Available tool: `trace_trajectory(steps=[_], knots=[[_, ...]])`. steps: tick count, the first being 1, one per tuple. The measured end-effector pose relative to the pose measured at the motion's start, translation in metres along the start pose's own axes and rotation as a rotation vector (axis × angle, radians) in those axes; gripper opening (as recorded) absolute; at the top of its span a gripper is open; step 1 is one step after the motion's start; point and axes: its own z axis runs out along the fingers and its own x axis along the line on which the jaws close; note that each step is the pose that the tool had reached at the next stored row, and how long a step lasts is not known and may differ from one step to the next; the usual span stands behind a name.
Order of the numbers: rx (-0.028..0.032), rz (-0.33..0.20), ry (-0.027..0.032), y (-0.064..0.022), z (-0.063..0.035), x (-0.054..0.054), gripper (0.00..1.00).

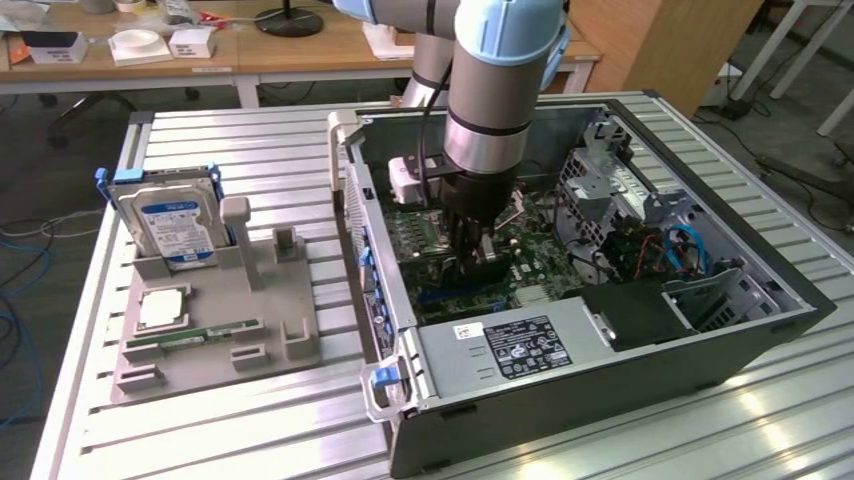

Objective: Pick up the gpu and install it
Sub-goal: 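Insert the gpu into the slot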

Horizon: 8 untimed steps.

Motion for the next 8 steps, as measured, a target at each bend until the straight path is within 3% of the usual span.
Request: trace_trajectory(steps=[8], knots=[[0.0007, 0.000, -0.0008, 0.0000, 0.0017, 0.0000, 0.26]])
